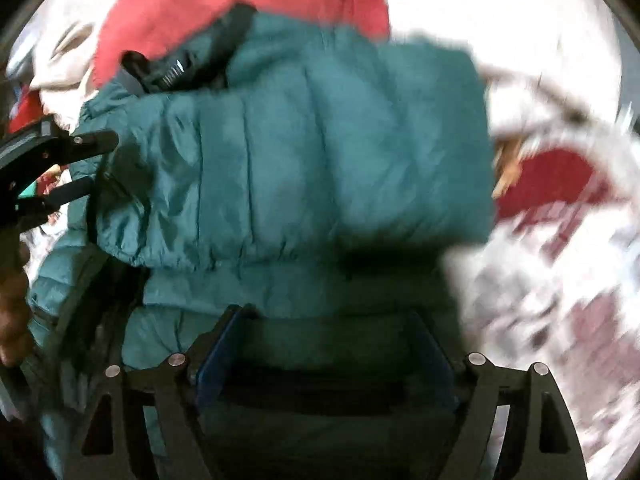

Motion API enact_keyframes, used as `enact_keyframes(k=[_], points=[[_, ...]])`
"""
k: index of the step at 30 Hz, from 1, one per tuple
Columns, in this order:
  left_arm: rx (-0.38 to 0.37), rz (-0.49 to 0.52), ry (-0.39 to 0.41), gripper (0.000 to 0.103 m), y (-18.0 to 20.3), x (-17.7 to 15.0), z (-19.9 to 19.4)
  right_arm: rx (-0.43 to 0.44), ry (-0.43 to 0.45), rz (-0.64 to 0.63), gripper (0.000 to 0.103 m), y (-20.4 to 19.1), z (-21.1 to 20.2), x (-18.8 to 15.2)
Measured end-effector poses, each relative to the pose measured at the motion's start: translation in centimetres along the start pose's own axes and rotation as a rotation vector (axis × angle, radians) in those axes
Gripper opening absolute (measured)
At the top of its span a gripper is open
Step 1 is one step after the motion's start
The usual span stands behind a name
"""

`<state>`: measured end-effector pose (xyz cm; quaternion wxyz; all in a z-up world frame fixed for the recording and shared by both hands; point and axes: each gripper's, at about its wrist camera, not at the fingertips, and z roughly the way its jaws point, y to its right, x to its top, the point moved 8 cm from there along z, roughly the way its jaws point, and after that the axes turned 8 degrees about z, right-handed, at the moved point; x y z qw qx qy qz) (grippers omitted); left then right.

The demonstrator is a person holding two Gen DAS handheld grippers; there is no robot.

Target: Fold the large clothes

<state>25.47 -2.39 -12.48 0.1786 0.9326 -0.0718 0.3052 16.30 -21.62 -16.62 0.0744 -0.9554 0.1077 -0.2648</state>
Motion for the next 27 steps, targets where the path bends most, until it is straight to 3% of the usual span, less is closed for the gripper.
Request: enact_keyframes(k=[3, 7, 10, 12, 20, 22, 24, 27], points=[[0.06, -0.007, -0.108, 0.079, -0.9, -1.3, 2.4, -0.016, -0.007, 0.017, 0.091, -0.3, 0.9, -0.1], [0.03, -0.054, -0.112, 0.079, -1.2, -1.3, 2.6, -0.037, -0.007, -0.007, 0.094, -0.4, 1.0, -0.3], [-0.04, -0.064, -0.104, 0.023, -0.6, -1.0, 2.2, -0.034, -0.009, -0.003, 0.094, -0.1, 0.9, -0.4], [-0.056, -0.055, -0.085, 0.013, -0.4, -0.8, 1.5, -0.038, -0.007, -0.006, 0.095, -0.2, 1.0, -0.4], [-0.06, -0.042, 0.07, 0.012, -0.6, 1.3, -2.1, -0.039, 0.0, -0.007, 0.096, -0.4, 1.5, -0.3], [0.008, -0.048, 0.13, 0.011, -2.1, 2.3, -3.3, -0.038, 0.006, -0.005, 0.096, -0.5, 1.5, -0.4], [0.089, -0.045, 0.145, 0.011, -3.8, 2.9, -3.5, -0.038, 0.012, -0.004, 0.096, -0.4, 1.4, -0.5], [0.148, -0.063, 0.15, 0.011, -5.9, 3.0, -3.8, -0.038, 0.011, -0.005, 0.096, -0.2, 1.2, -0.6]])
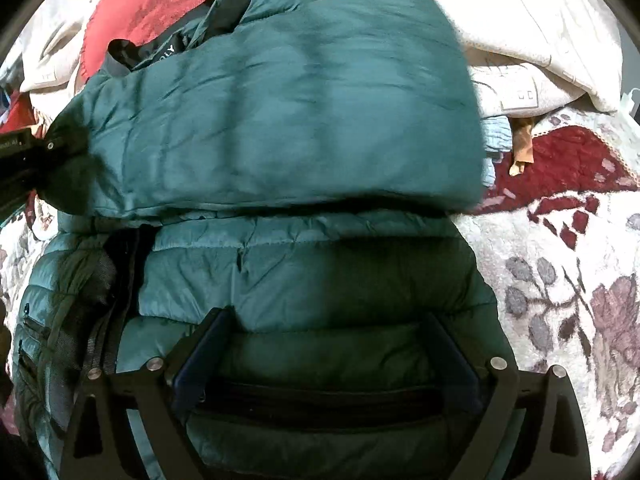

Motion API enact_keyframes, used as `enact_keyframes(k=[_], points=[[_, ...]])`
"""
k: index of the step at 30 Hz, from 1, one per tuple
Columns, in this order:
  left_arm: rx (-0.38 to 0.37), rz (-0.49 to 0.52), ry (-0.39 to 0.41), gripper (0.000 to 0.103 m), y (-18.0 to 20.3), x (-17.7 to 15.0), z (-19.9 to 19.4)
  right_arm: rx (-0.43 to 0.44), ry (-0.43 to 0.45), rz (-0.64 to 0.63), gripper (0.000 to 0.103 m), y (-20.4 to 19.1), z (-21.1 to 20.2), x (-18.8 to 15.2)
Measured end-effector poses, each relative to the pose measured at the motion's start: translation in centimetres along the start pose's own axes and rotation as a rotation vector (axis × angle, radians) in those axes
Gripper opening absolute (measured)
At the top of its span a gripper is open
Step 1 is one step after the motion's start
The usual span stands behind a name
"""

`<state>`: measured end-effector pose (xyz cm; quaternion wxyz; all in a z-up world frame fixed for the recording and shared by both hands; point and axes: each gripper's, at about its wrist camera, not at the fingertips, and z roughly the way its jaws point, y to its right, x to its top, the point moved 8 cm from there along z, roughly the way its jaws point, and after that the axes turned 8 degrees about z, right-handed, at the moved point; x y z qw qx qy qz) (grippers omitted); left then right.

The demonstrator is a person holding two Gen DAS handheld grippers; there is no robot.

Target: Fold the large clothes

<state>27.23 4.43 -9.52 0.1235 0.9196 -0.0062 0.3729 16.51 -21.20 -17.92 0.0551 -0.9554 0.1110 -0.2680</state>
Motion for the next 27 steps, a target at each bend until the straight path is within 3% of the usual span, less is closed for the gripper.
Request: enact_keyframes(k=[4, 9, 12, 14, 17, 20, 22, 24, 25, 26, 27], points=[[0.126, -0.03, 0.021, 0.011, -3.6, 0.3, -0.9, -0.002, 0.0, -0.004, 0.097, -0.1, 0.0, -0.1], [0.223, -0.092, -0.035, 0.011, -7.2, -0.4, -0.2, 0.001, 0.0, -0.001, 0.097, 0.0, 0.1, 0.0], [0.249, -0.102, -0.104, 0.022, -7.7, -1.5, 1.2, 0.001, -0.001, -0.001, 0.097, 0.0, 0.1, 0.0], [0.27, -0.131, -0.111, 0.041, -8.5, -1.8, 0.8, 0.003, -0.002, 0.0, 0.097, 0.0, 0.1, 0.1], [0.345, -0.185, -0.04, 0.051, -10.2, -1.1, -1.2, 0.053, 0.037, 0.039, 0.097, 0.5, -1.1, 1.2], [0.419, -0.243, 0.088, 0.052, -11.5, 0.0, -4.3, 0.097, 0.213, 0.147, 0.097, 2.3, -4.7, 4.1], [0.42, -0.225, 0.177, 0.052, -10.9, 1.1, -5.8, 0.1, 0.329, 0.209, 0.097, 4.1, -6.3, 6.8], [0.352, -0.1, 0.199, 0.052, -7.9, 2.0, -5.0, 0.101, 0.345, 0.208, 0.08, 4.5, -5.9, 8.9], [0.328, -0.043, 0.176, 0.05, -6.6, 2.0, -4.0, 0.125, 0.336, 0.189, 0.05, 4.0, -5.3, 9.9], [0.292, 0.031, 0.119, 0.038, -5.0, 1.6, -2.3, 0.153, 0.316, 0.166, 0.042, 3.2, -4.5, 10.9], [0.28, 0.082, 0.053, 0.033, -4.1, 0.9, -0.7, 0.162, 0.308, 0.143, 0.042, 2.4, -3.7, 11.8]])
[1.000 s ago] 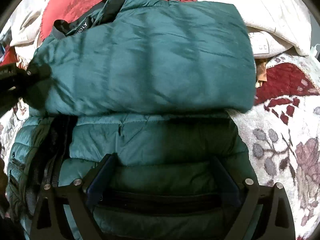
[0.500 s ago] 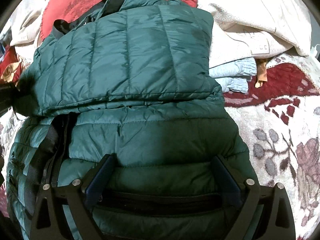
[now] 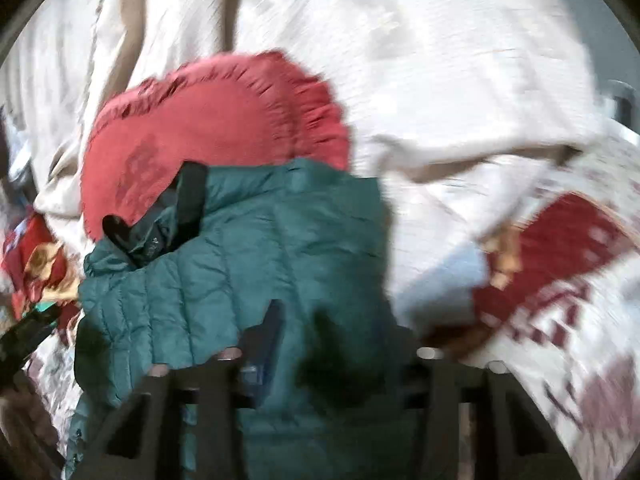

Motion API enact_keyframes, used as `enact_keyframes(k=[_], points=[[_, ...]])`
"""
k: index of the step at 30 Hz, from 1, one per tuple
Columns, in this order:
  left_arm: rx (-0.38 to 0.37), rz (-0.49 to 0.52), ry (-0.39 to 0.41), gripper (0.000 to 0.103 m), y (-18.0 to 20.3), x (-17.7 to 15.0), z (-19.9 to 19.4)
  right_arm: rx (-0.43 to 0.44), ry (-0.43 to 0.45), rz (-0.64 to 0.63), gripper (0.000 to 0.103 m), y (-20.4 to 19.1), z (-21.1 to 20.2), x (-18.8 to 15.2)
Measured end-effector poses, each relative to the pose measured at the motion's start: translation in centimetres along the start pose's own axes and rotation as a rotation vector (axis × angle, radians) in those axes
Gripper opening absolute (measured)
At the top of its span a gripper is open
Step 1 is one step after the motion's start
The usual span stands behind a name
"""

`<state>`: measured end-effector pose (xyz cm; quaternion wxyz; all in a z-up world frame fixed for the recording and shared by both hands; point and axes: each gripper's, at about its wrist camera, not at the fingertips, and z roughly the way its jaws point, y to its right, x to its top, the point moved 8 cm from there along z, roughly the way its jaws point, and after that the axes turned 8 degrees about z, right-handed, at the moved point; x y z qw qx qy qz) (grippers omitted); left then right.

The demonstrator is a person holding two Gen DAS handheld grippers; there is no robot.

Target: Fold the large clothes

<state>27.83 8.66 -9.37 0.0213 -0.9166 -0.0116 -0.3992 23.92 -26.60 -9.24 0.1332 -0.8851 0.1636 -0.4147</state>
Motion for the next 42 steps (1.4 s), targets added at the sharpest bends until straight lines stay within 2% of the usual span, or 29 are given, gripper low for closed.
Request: enact_keyframes(k=[3, 5, 7, 10, 12, 14, 15, 16, 17, 19, 21, 25, 30, 33, 34, 35, 37, 38, 42], points=[[0.037, 0.094, -0.152, 0.031, 1.1, -2.7, 3.5, 0.002, -0.001, -0.035, 0.042, -1.1, 3.5, 0.9], [0.035, 0.087, -0.158, 0.031, 0.6, -3.0, 4.2, 0.005, -0.13, -0.008, 0.042, -0.4, 7.5, -0.6], [0.053, 0.098, -0.158, 0.031, 0.3, -3.1, 4.6, 0.035, -0.169, 0.023, 0.042, 0.2, 9.5, -1.4], [0.065, 0.089, -0.167, 0.031, 0.2, -3.1, 4.8, 0.029, -0.168, 0.036, 0.042, 0.0, 9.2, -0.7], [0.058, 0.066, -0.166, 0.031, 0.1, -3.0, 4.8, 0.016, -0.108, 0.034, 0.042, -0.7, 8.1, 0.8], [0.044, 0.049, -0.163, 0.033, 0.8, -3.0, 5.0, 0.022, -0.01, 0.012, 0.042, -1.8, 7.0, 2.8], [0.037, 0.035, -0.159, 0.034, 0.6, -3.0, 5.1, 0.015, 0.015, 0.001, 0.042, -2.0, 6.9, 3.3], [0.027, 0.017, -0.152, 0.037, 0.5, -3.0, 5.0, 0.008, 0.023, -0.012, 0.047, -2.2, 7.6, 3.5], [0.013, 0.002, -0.151, 0.039, 0.5, -2.9, 5.1, -0.005, -0.003, -0.021, 0.052, -2.1, 8.8, 3.3], [-0.004, 0.013, -0.16, 0.041, 0.8, -2.9, 5.3, -0.034, -0.069, -0.038, 0.054, -1.5, 11.4, 2.2], [0.002, 0.034, -0.173, 0.043, 1.2, -3.0, 5.6, -0.026, -0.071, -0.045, 0.055, -1.3, 12.3, 1.7], [0.003, 0.038, -0.185, 0.043, 1.5, -3.1, 5.6, -0.011, -0.1, -0.083, 0.067, -2.1, 12.8, 1.7], [-0.011, 0.009, -0.157, 0.043, 1.1, -2.6, 4.9, -0.06, -0.034, -0.093, 0.067, -4.1, 9.4, 2.6], [0.016, 0.068, -0.168, 0.044, 1.4, -3.1, 5.4, -0.058, -0.015, -0.127, 0.067, -6.4, 6.7, 1.6], [0.025, 0.08, -0.164, 0.045, 1.5, -3.2, 5.4, -0.071, -0.035, -0.147, 0.069, -6.9, 6.4, 0.7], [0.028, 0.084, -0.161, 0.045, 1.6, -3.2, 5.4, -0.087, -0.067, -0.172, 0.075, -7.2, 6.6, -0.3], [0.015, 0.075, -0.156, 0.046, 1.9, -3.3, 5.1, -0.108, -0.172, -0.221, 0.084, -6.6, 8.6, -3.3], [0.007, 0.07, -0.152, 0.047, 2.1, -3.3, 4.9, -0.115, -0.22, -0.227, 0.084, -5.8, 9.3, -4.6], [-0.018, 0.079, -0.145, 0.06, 2.7, -3.7, 3.9, -0.083, -0.117, -0.205, 0.083, -6.3, 6.0, -4.0]])
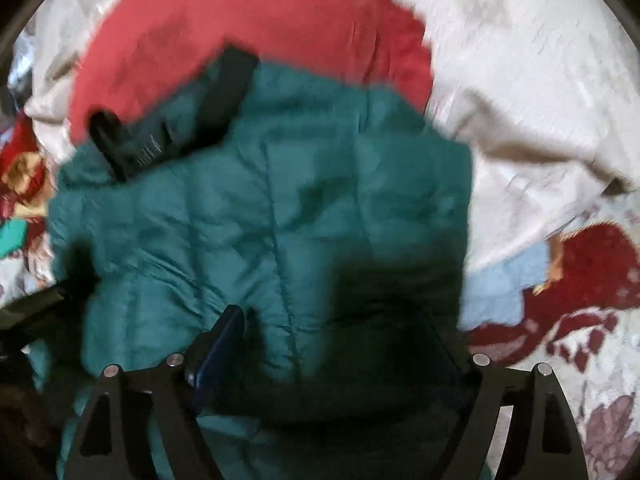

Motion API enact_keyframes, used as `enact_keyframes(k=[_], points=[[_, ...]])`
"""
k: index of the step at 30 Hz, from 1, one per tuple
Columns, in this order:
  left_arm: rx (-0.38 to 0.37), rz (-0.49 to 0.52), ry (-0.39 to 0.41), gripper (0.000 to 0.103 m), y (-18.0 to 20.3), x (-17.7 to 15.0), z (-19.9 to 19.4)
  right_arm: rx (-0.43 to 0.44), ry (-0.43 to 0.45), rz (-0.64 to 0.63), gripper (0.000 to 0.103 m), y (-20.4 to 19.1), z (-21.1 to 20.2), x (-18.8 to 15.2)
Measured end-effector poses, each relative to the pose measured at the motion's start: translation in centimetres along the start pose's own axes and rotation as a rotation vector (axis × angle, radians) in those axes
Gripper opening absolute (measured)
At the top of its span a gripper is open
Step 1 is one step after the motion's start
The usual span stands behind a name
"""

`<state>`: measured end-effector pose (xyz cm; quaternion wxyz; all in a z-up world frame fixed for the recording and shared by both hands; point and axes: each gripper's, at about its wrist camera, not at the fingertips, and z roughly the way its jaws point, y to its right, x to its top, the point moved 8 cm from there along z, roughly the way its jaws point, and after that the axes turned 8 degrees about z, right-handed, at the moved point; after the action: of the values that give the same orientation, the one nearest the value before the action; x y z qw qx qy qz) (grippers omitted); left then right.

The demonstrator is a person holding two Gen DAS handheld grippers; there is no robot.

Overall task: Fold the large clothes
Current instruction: 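Press the folded jacket flat with both tools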

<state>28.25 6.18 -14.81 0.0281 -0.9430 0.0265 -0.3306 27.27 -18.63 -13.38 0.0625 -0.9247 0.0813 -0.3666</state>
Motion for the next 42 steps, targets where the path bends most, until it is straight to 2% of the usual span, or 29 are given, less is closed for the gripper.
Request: enact_keyframes(k=[1, 3, 6, 8, 12, 16, 17, 19, 22, 32, 42], points=[[0.009, 0.01, 0.0, 0.066, 0.0, -0.1, 0.0, 0.015, 0.044, -0.01, 0.083, -0.2, -1.7, -0.1], [0.03, 0.032, 0.002, 0.068, 0.3, -0.5, -0.2, 0.015, 0.081, -0.016, 0.083, 0.0, -4.2, -1.2], [0.033, 0.038, -0.002, 0.068, 0.3, -0.9, -1.0, 0.042, 0.065, -0.029, 0.083, 0.4, -7.3, -4.4], [0.04, 0.039, 0.008, 0.068, 0.3, -1.0, -1.8, 0.02, 0.034, -0.061, 0.083, 1.0, -8.6, -6.4], [0.057, 0.043, 0.05, 0.068, 0.5, -0.9, -3.4, -0.008, -0.007, -0.129, 0.084, 1.0, -9.4, -10.1], [0.065, 0.032, 0.066, 0.068, 0.3, -0.8, -3.9, -0.061, -0.139, -0.159, 0.088, 0.9, -6.0, -12.7], [0.065, 0.026, 0.069, 0.068, 0.2, -0.7, -4.0, -0.08, -0.132, -0.141, 0.097, 1.2, -5.7, -12.7], [0.065, 0.008, 0.077, 0.068, -0.1, -0.4, -4.0, -0.095, -0.14, -0.114, 0.103, 1.8, -5.5, -12.8], [0.049, -0.008, 0.085, 0.068, -0.3, 0.1, -3.9, -0.052, -0.16, -0.064, 0.103, 2.5, -5.2, -13.1], [0.038, 0.011, 0.122, 0.068, 0.0, 0.9, -4.4, -0.068, -0.15, -0.071, 0.103, 2.4, -5.1, -13.0], [0.041, 0.021, 0.112, 0.068, 0.0, 0.7, -4.3, -0.066, -0.151, -0.073, 0.103, 2.5, -5.0, -13.0]])
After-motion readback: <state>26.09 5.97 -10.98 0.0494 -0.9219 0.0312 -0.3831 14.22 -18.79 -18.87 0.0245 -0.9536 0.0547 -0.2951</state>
